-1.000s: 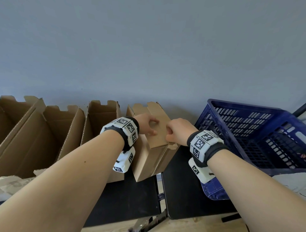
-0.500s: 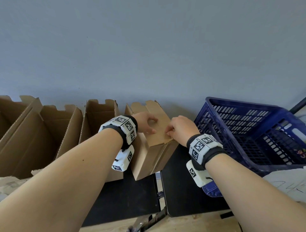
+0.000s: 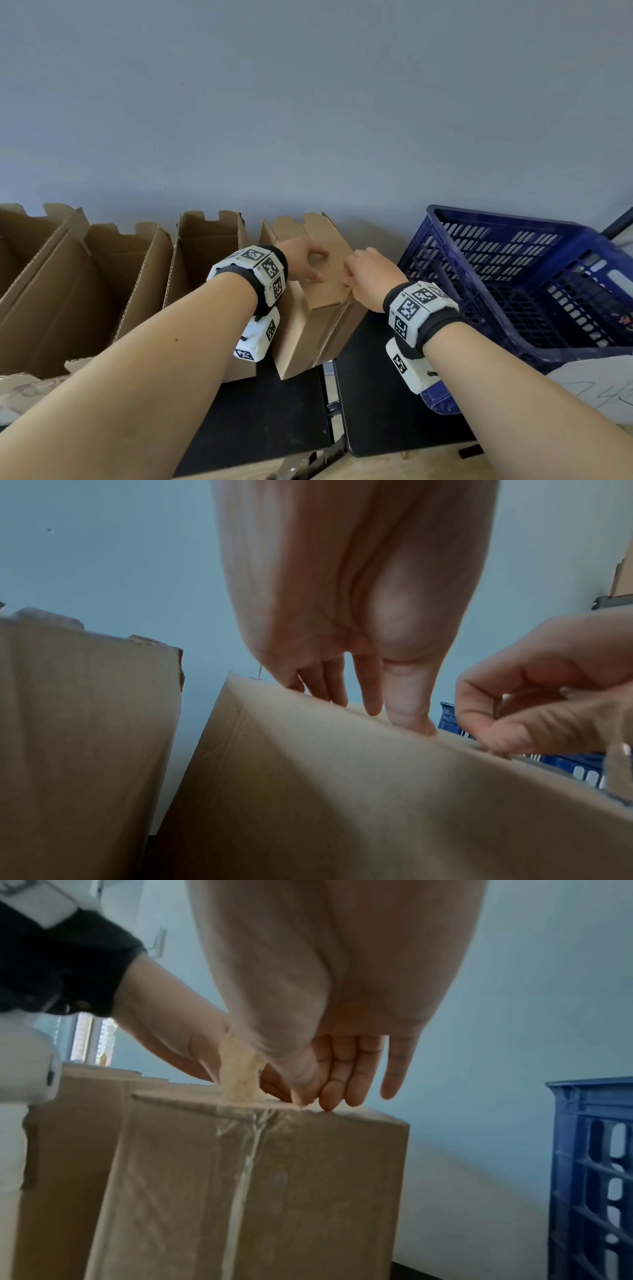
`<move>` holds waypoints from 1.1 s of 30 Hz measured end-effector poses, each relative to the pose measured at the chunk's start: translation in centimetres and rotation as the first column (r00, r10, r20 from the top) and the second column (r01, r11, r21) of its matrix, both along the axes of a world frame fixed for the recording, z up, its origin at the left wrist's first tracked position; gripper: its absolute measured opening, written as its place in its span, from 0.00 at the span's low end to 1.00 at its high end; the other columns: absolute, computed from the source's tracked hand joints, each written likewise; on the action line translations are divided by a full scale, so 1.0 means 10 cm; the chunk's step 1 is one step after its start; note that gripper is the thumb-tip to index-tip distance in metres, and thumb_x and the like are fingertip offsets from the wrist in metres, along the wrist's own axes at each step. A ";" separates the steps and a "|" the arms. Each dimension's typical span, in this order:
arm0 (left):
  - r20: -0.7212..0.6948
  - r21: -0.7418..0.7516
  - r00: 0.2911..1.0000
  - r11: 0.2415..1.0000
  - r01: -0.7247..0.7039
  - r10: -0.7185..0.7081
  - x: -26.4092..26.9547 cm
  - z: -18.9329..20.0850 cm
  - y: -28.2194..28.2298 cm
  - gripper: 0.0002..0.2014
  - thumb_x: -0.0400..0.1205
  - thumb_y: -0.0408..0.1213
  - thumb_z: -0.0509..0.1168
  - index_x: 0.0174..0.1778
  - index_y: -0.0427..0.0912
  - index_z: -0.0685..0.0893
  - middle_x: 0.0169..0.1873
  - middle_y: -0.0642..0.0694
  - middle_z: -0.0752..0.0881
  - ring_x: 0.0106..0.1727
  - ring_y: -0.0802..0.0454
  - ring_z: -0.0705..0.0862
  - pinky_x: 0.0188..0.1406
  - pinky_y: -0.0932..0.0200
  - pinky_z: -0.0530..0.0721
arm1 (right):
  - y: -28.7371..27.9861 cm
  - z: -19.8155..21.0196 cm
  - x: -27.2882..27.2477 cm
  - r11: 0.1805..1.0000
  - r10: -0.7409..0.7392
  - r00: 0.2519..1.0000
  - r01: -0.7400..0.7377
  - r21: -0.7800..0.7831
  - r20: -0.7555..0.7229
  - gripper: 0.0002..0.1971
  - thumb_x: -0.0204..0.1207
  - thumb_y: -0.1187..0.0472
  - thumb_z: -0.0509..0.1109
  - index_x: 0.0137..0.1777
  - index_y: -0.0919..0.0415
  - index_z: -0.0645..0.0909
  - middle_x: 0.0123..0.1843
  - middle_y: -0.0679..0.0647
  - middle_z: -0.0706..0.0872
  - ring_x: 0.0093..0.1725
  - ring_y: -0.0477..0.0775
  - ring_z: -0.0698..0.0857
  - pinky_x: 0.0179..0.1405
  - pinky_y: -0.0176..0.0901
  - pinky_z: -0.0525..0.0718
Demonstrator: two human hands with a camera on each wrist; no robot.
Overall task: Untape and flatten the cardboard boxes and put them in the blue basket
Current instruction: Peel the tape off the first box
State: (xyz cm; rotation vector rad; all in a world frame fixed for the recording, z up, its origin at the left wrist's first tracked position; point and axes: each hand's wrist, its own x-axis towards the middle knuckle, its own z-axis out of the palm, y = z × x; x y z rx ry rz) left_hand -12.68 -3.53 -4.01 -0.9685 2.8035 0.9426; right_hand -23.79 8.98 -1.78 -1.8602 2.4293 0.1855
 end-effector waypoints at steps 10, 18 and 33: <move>-0.015 0.002 1.000 1.000 -0.007 0.007 0.01 0.00 -0.03 0.30 0.76 0.42 0.72 0.76 0.49 0.72 0.75 0.46 0.72 0.75 0.48 0.71 0.75 0.56 0.66 | 0.12 0.22 -0.14 0.992 -0.123 0.868 0.114 0.049 0.481 0.02 0.77 0.61 0.70 0.45 0.56 0.84 0.45 0.49 0.84 0.48 0.49 0.81 0.51 0.41 0.77; -0.012 0.005 1.000 1.000 0.001 -0.001 -0.01 -0.01 -0.01 0.30 0.77 0.42 0.72 0.76 0.49 0.71 0.76 0.47 0.72 0.75 0.48 0.72 0.75 0.56 0.67 | 0.20 0.07 -0.23 0.930 -0.188 0.795 0.333 -0.157 0.577 0.15 0.79 0.66 0.62 0.54 0.48 0.85 0.49 0.47 0.89 0.49 0.45 0.85 0.58 0.40 0.80; -0.001 -0.029 1.000 1.000 0.011 -0.011 -0.02 -0.04 -0.04 0.30 0.77 0.44 0.71 0.76 0.50 0.72 0.75 0.46 0.72 0.75 0.47 0.71 0.76 0.55 0.66 | 0.50 0.02 -0.18 0.932 -0.249 0.578 0.361 0.030 0.777 0.03 0.74 0.62 0.74 0.41 0.59 0.88 0.37 0.57 0.89 0.33 0.50 0.85 0.41 0.42 0.84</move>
